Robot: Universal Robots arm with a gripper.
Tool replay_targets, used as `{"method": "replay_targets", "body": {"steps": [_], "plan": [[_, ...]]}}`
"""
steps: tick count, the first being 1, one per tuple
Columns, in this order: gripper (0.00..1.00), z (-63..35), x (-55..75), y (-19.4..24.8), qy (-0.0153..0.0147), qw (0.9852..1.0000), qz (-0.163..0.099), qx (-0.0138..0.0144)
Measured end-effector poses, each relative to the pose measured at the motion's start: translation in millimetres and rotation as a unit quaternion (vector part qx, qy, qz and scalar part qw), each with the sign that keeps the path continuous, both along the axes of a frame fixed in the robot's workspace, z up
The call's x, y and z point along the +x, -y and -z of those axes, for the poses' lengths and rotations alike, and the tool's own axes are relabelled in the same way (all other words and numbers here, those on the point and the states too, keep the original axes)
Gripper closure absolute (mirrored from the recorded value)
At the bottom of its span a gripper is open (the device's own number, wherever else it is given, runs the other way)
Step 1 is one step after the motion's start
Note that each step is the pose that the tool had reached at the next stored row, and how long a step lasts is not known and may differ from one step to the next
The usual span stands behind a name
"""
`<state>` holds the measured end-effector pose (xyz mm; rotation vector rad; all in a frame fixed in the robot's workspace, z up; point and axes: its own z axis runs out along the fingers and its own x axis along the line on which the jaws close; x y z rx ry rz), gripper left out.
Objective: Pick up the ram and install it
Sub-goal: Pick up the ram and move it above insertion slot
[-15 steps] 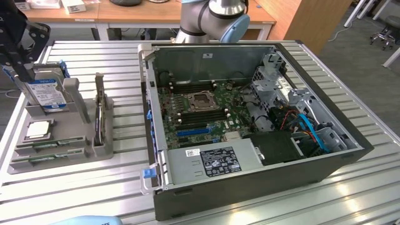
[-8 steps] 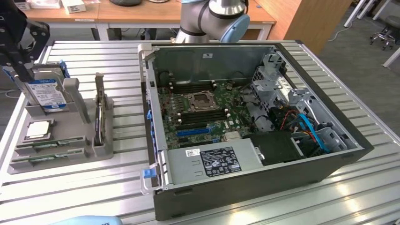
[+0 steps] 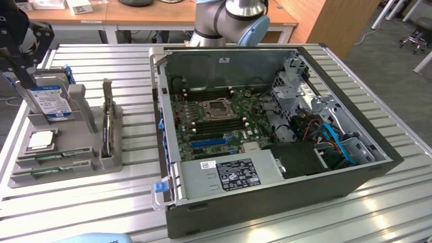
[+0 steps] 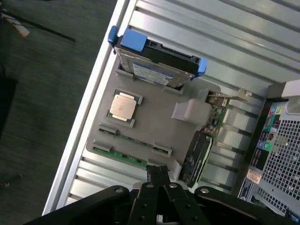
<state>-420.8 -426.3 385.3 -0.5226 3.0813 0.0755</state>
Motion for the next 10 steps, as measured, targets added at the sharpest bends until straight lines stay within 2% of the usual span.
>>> {"method": "replay_targets", "body": {"steps": [5,10], "plan": [[0.89,0.2,0.0,0.0,0.0000,0.9990,-0.045,0.0000],[0.89,0.3,0.0,0.0,0.0000,0.9959,-0.091,0.0000]]}}
